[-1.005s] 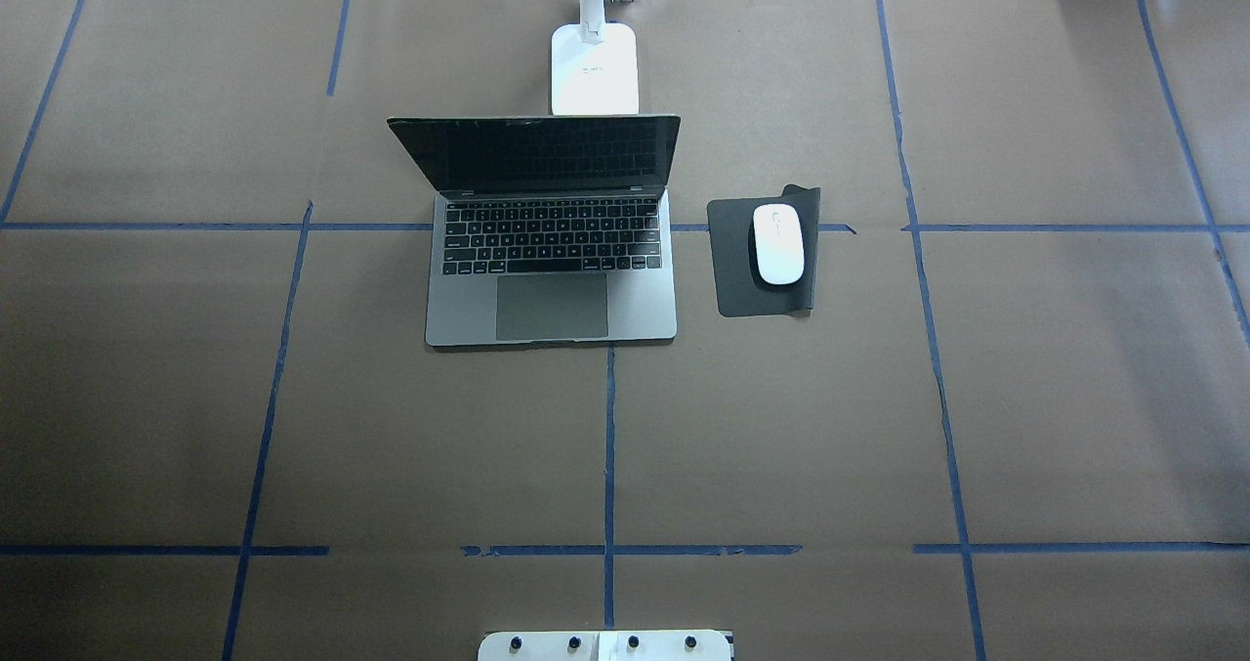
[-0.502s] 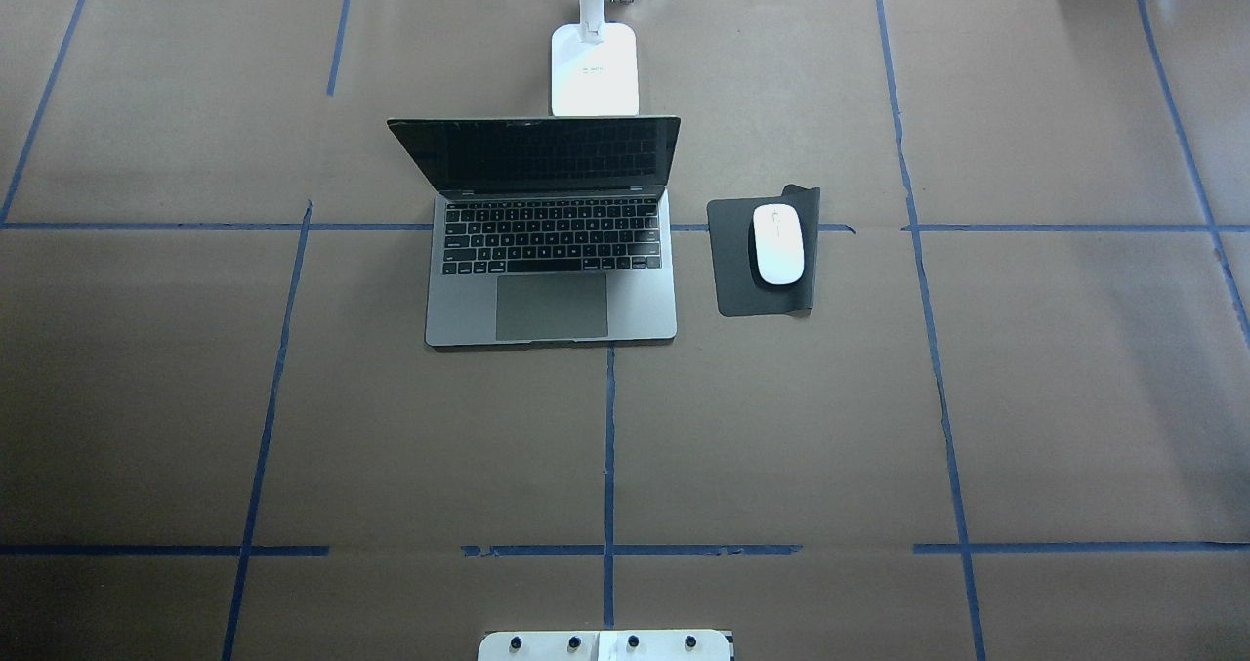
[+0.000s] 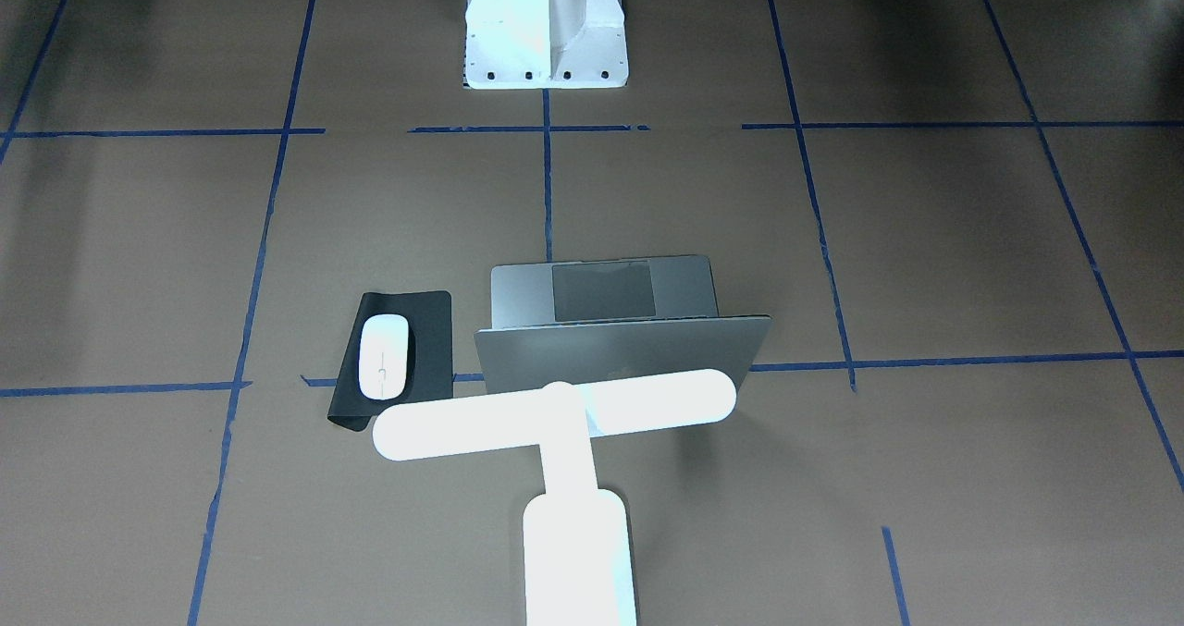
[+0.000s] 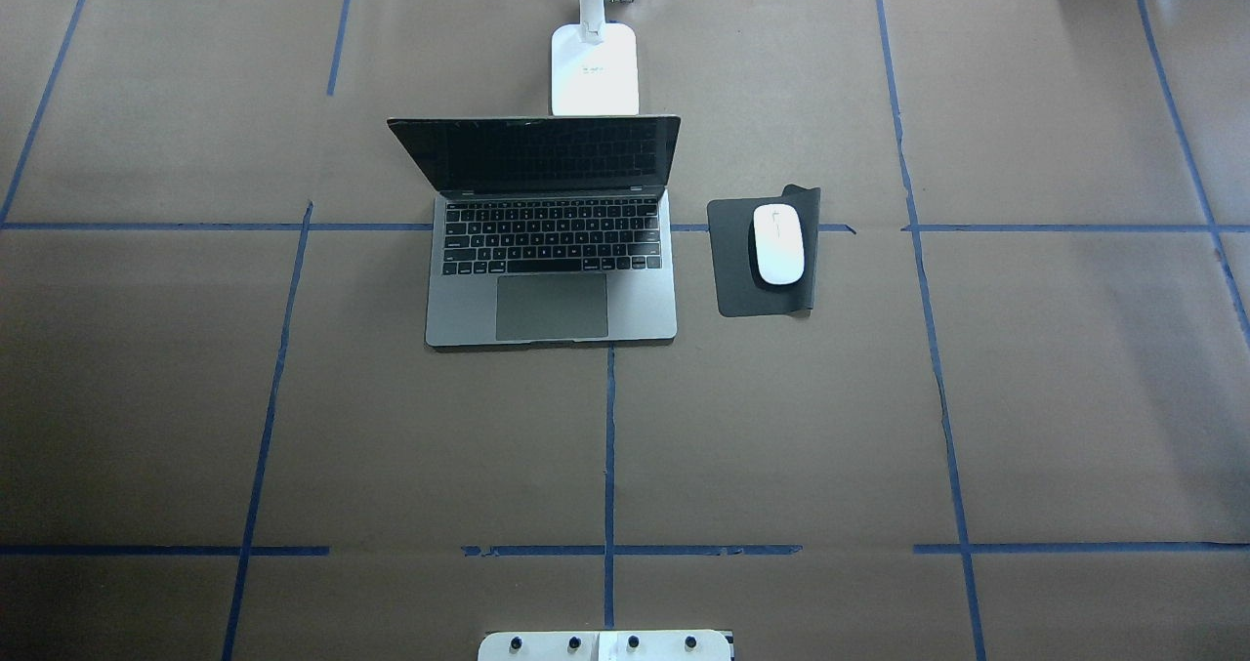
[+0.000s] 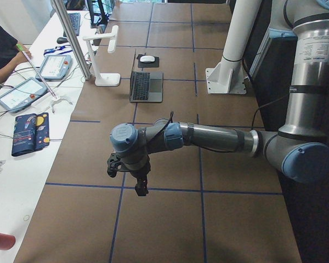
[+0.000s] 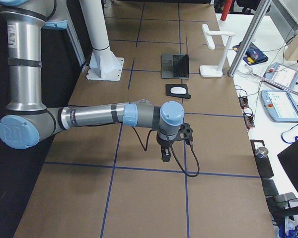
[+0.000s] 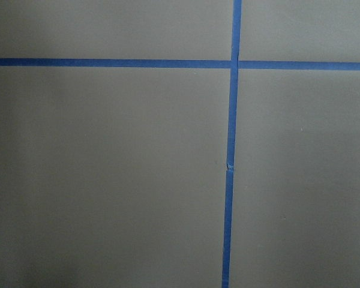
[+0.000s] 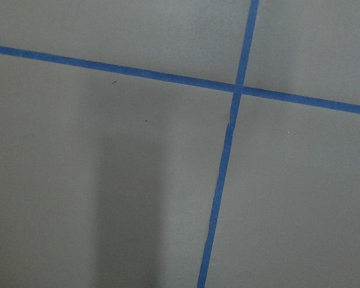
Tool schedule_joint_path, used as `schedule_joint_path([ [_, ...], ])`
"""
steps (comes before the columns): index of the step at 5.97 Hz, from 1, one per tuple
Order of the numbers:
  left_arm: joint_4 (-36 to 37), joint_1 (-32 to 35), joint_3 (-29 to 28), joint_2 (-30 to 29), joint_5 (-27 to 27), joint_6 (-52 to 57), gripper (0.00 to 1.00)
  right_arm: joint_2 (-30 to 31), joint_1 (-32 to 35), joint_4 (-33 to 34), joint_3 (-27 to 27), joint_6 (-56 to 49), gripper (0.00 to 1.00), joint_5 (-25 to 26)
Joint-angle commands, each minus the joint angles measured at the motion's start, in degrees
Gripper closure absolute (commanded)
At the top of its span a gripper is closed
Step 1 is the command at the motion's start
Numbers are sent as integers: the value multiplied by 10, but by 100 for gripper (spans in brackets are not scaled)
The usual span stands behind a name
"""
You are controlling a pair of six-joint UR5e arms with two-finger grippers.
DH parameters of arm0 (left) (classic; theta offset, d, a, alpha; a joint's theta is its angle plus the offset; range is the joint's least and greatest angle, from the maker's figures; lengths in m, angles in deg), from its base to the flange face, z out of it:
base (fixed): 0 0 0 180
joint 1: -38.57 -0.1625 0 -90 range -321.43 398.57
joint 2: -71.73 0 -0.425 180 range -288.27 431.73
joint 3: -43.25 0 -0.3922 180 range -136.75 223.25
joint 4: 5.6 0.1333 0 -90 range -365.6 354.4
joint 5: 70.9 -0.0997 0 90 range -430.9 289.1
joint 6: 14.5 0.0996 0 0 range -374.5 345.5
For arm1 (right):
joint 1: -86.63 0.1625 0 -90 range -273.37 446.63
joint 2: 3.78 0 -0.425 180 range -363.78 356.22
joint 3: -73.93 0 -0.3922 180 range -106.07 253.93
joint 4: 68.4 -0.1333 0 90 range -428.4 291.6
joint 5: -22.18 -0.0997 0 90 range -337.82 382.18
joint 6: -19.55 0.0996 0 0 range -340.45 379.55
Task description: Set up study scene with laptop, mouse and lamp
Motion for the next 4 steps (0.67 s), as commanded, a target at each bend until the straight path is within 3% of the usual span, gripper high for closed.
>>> schedule_joint_path([
  [1, -129, -2, 5, 47, 1, -6, 0, -2, -25, -13, -11, 3, 0, 14],
  [2, -101, -4, 7, 37, 38, -52, 0, -2, -25, -12, -19, 5, 0, 10],
  [4, -24, -57, 25, 22, 43, -62, 0, -5, -25, -12, -39, 3, 0, -1],
])
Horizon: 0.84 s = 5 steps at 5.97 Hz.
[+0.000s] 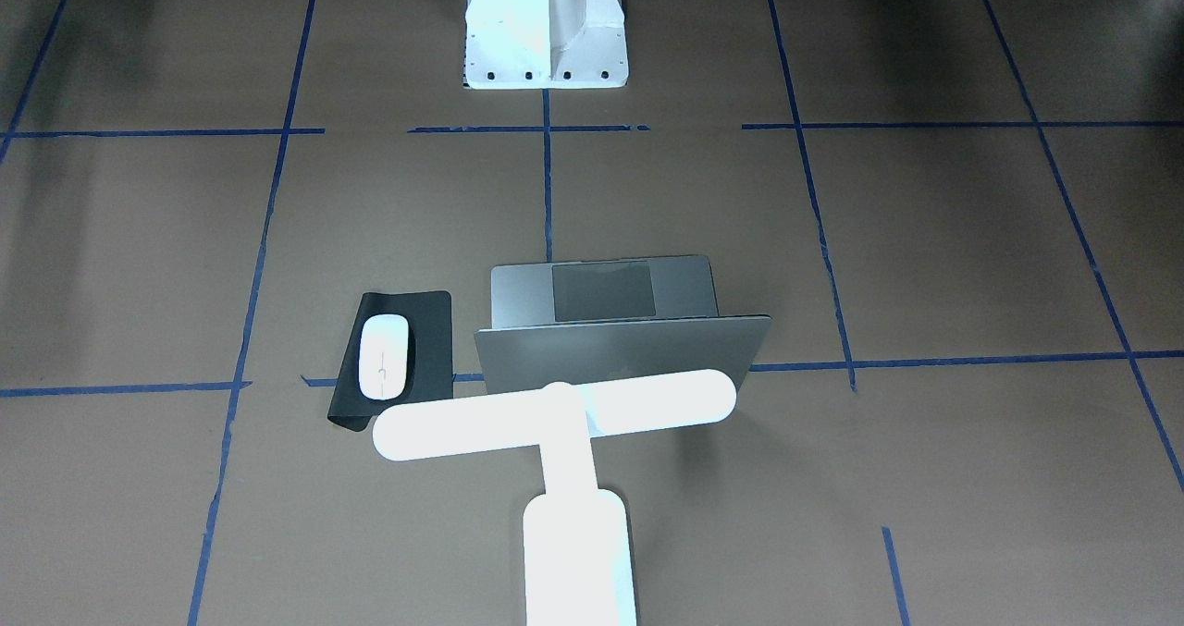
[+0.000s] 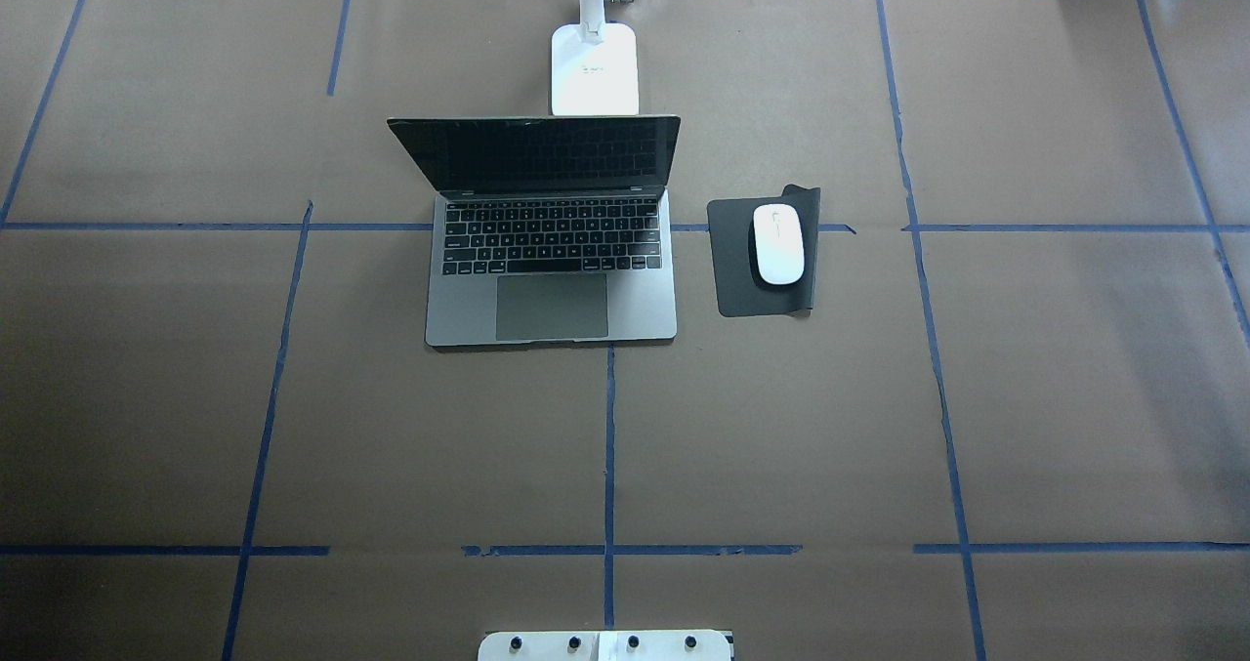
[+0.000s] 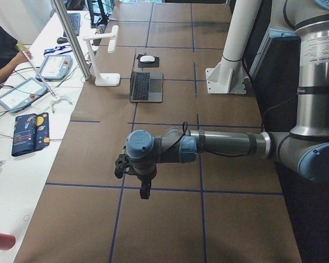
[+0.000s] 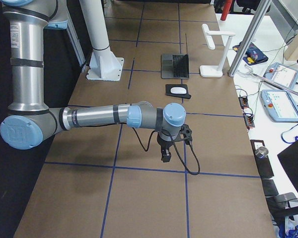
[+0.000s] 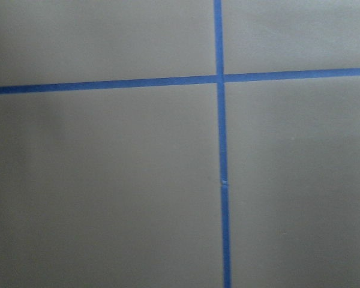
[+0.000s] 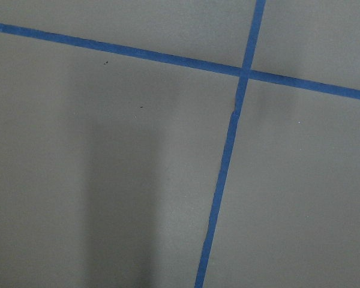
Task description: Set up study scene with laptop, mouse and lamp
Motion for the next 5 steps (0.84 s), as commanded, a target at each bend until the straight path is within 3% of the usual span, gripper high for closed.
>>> schedule_joint_path([
  [1, 55, -39, 42, -1, -2, 0, 0, -2, 0, 0, -9, -1, 0, -5],
  [3, 61, -38, 37, 5, -33, 57, 0, 1, 0, -1, -12, 0, 0, -6],
  [5, 73, -34, 38, 5, -29, 52, 0, 1, 0, -1, -10, 0, 0, -5],
])
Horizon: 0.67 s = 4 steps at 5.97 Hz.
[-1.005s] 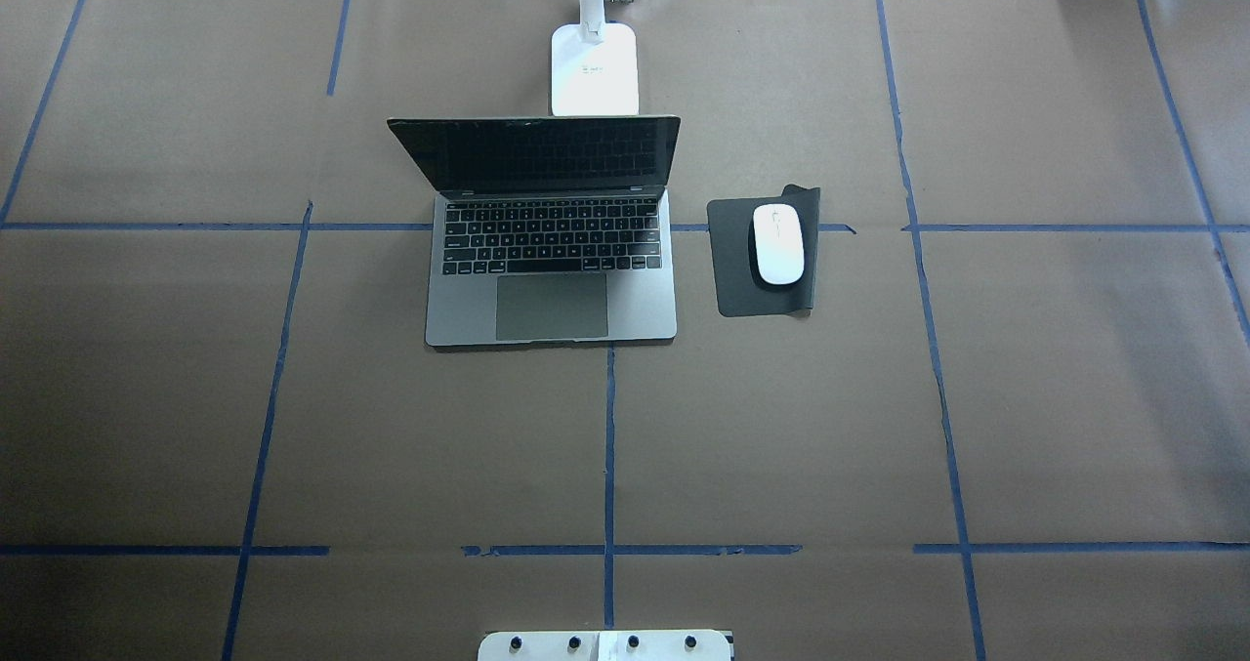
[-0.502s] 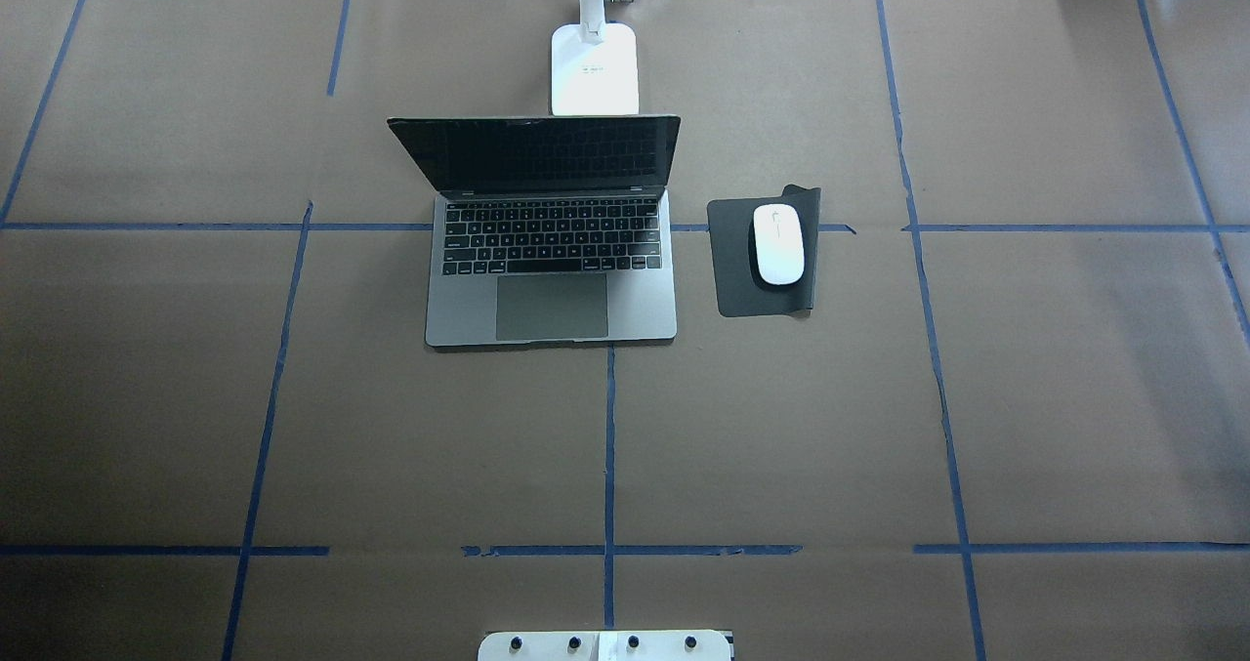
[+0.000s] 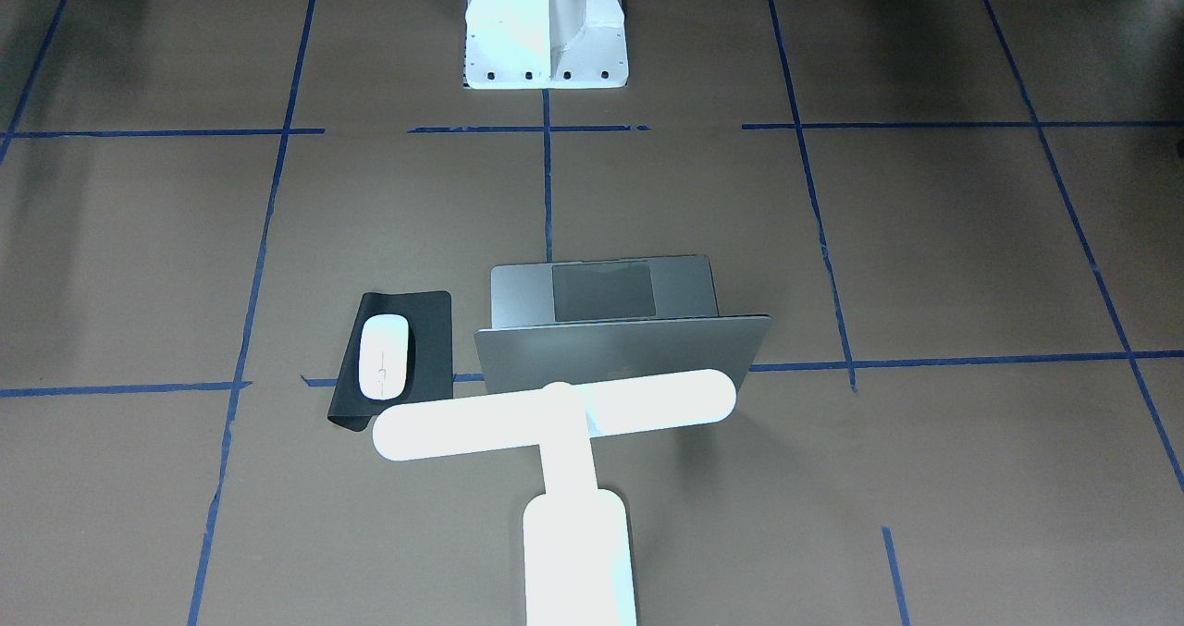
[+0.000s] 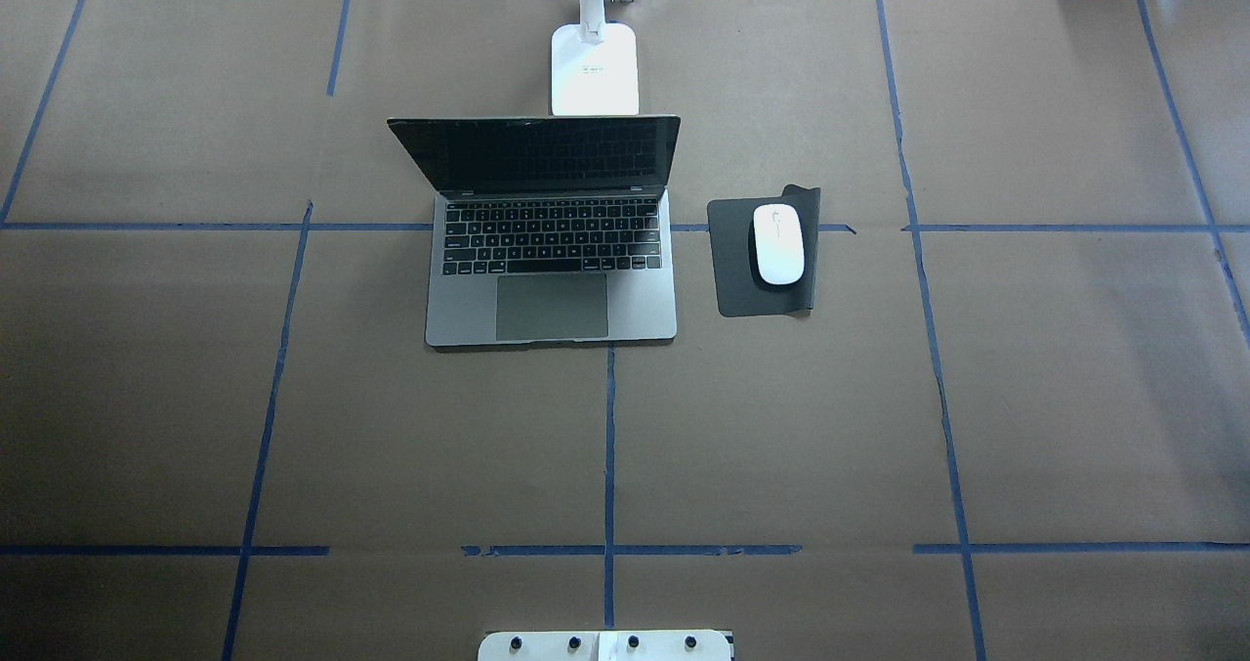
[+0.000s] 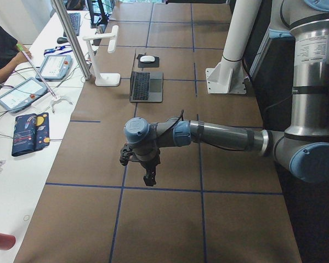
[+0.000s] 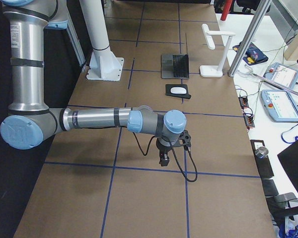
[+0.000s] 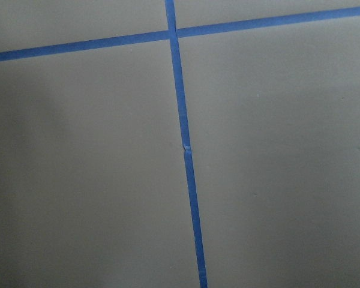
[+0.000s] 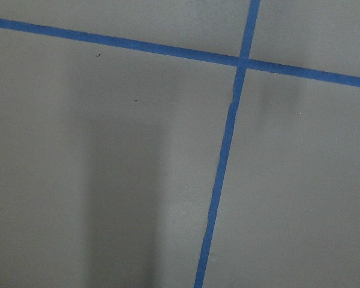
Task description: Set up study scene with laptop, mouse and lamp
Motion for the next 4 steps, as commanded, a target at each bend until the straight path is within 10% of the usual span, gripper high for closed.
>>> schedule_joint_path([
  [1, 1, 1, 3, 14, -3, -2, 0, -2, 0, -1, 6, 1, 0, 0],
  [4, -3, 2, 7, 21, 0, -2, 0, -5, -1, -26, -1, 1, 0, 3],
])
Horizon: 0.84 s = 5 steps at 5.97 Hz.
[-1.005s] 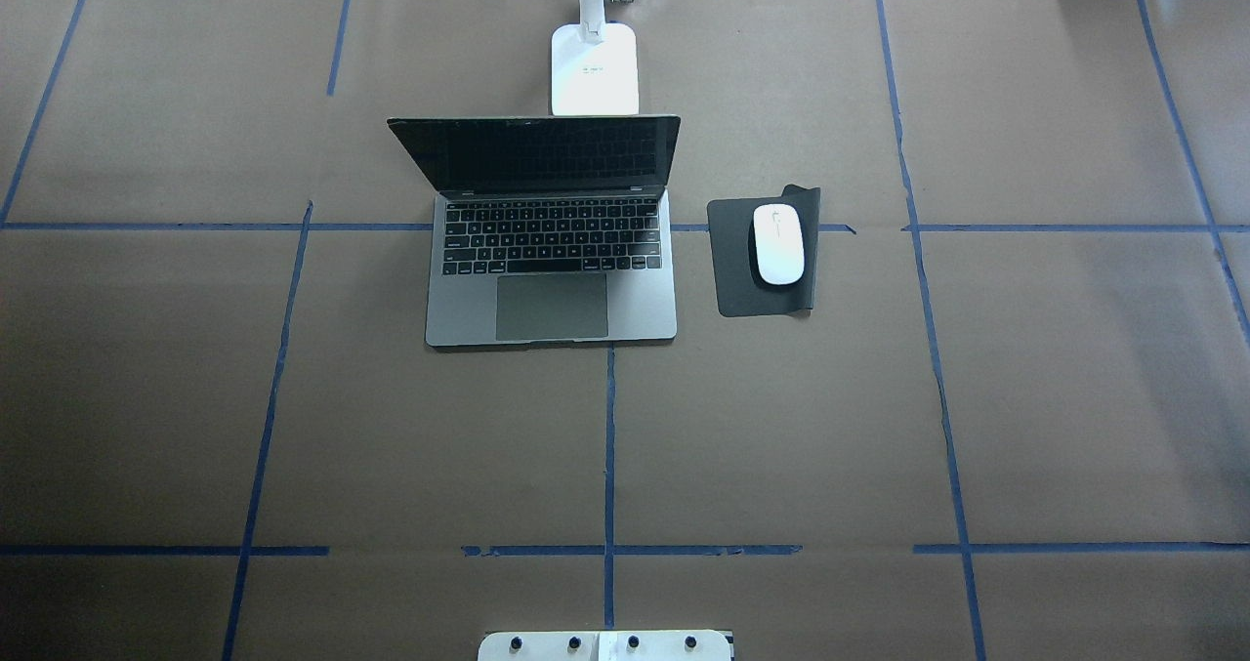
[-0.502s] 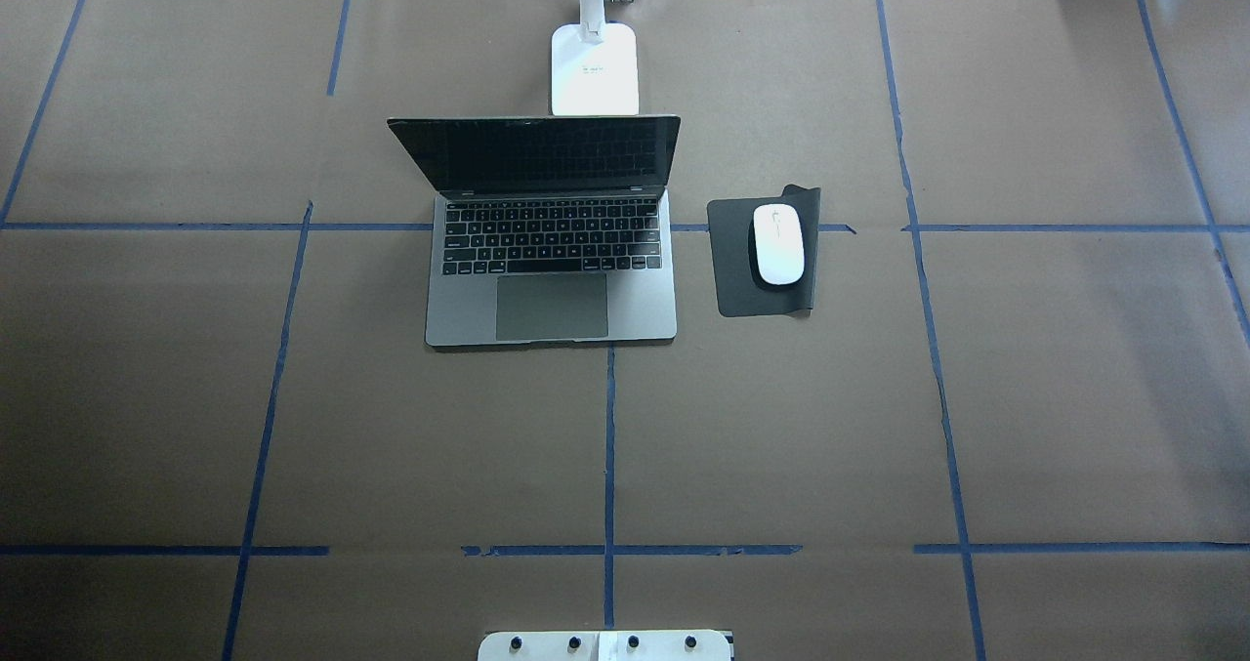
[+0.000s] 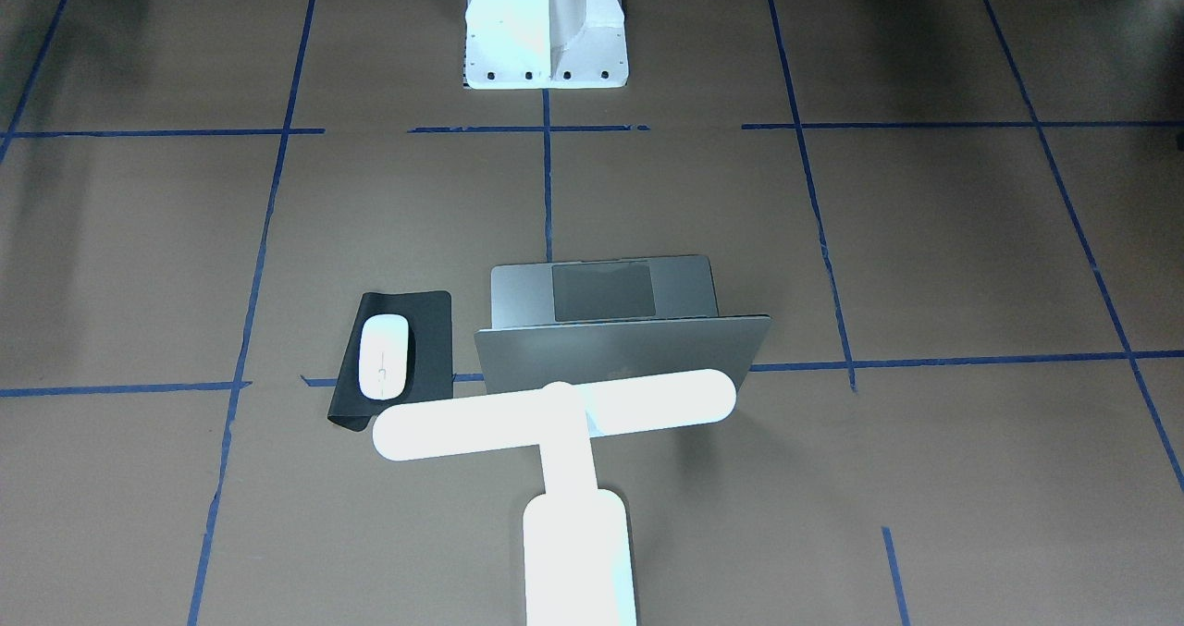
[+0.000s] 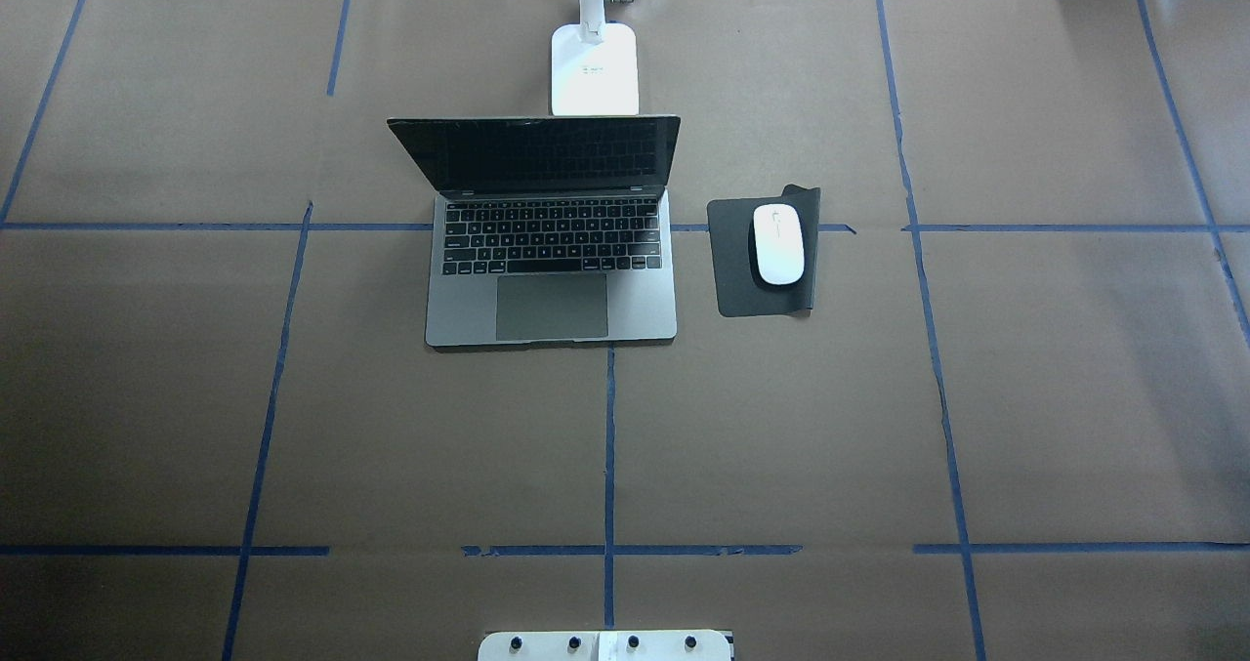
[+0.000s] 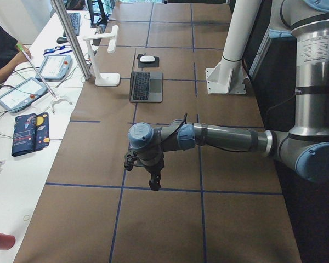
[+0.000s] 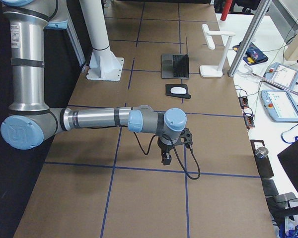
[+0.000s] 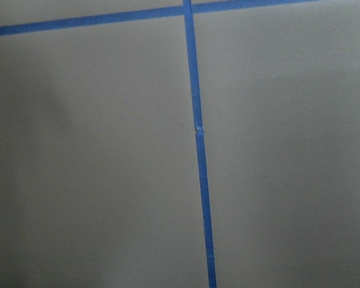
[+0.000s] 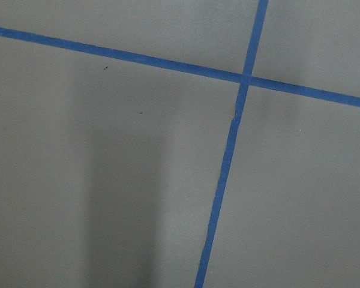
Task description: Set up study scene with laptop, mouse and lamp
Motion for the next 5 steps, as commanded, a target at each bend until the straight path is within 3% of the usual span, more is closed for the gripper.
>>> schedule_joint_path([
  [1, 0, 2, 18, 2, 1, -1, 0, -18, 0, -3, -13, 1, 0, 1],
  [5, 0, 2, 17, 4, 1, 0, 0, -35, 2, -4, -24, 33, 0, 3],
])
